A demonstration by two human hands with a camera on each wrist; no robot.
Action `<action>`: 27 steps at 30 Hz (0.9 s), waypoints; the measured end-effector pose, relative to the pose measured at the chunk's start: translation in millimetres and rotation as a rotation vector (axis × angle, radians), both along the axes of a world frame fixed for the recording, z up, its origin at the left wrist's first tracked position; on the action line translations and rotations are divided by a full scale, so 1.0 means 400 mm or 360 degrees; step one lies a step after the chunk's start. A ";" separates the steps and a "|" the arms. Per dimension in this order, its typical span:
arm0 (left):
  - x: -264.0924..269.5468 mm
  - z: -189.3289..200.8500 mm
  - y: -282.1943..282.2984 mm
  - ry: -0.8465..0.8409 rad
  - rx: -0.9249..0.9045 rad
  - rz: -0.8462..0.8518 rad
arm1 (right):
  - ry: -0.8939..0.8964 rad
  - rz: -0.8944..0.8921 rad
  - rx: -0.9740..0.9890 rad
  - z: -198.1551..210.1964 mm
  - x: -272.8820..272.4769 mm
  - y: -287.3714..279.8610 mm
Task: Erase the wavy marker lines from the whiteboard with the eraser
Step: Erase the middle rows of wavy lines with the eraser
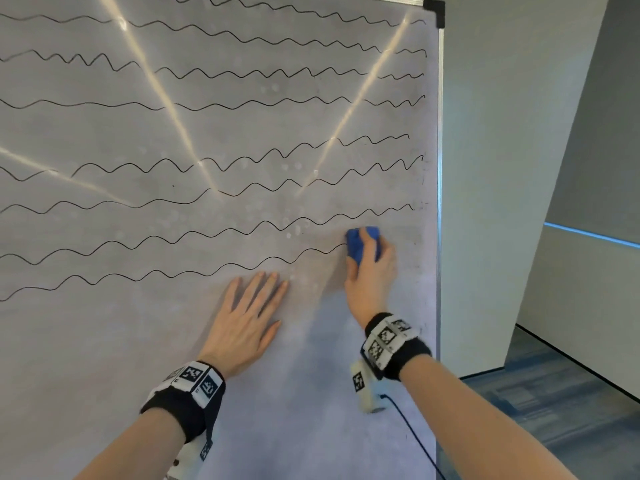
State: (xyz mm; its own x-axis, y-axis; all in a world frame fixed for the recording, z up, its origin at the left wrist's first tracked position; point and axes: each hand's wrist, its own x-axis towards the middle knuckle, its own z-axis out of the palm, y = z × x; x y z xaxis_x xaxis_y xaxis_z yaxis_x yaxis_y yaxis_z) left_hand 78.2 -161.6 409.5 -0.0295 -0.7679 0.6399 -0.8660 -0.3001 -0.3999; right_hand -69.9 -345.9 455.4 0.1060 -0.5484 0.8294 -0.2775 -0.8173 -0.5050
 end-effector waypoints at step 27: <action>0.025 -0.009 -0.005 0.0083 0.0025 -0.0070 | -0.0017 -0.0143 0.0075 0.005 0.042 0.031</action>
